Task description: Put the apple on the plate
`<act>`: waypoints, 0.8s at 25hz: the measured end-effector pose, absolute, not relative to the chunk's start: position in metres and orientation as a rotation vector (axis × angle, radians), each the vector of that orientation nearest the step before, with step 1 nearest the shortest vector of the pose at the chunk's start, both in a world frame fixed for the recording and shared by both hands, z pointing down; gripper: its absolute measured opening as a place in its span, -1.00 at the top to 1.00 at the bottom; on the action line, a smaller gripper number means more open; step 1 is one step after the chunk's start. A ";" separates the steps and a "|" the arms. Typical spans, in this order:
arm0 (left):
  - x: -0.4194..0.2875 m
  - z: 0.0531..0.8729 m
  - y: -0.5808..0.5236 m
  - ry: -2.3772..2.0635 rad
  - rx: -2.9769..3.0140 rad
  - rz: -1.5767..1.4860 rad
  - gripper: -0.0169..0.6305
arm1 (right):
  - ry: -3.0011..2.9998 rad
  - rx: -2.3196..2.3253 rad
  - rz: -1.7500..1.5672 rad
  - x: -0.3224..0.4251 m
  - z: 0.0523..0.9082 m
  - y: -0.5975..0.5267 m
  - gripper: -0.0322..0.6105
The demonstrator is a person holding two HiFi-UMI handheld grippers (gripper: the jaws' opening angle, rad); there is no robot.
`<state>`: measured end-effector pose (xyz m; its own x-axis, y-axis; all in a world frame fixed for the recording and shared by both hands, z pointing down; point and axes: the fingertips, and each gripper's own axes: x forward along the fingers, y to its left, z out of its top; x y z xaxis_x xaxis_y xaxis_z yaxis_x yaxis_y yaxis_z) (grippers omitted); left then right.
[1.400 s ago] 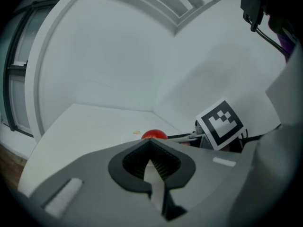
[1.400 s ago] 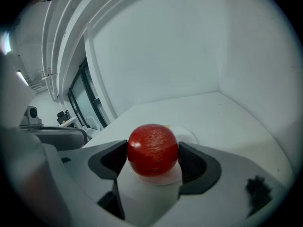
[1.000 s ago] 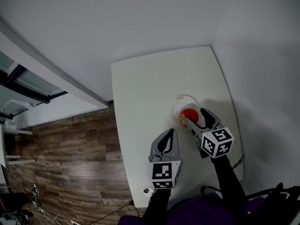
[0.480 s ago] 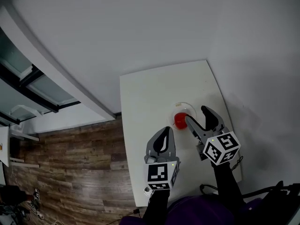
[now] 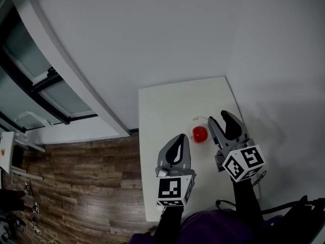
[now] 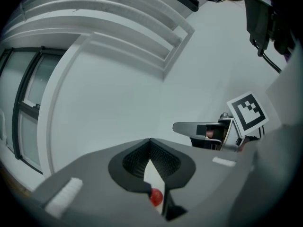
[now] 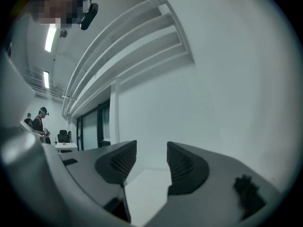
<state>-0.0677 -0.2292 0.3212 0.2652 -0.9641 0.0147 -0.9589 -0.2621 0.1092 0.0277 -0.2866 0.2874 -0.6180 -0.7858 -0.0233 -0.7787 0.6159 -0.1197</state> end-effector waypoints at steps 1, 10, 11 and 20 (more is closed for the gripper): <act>-0.069 0.317 -0.228 -1.858 2.426 -0.093 0.92 | 2.748 -1.335 -0.131 0.028 0.282 -0.285 0.25; -0.067 0.294 -0.223 -1.900 2.463 -0.157 0.92 | 2.673 -1.347 0.022 0.034 0.251 -0.278 0.86; -0.065 0.294 -0.222 -1.898 2.472 -0.158 0.92 | 2.675 -1.332 0.027 0.033 0.249 -0.275 0.86; -0.053 0.294 -0.222 -1.867 2.477 -0.140 0.92 | 2.701 -1.249 0.009 0.032 0.249 -0.274 0.87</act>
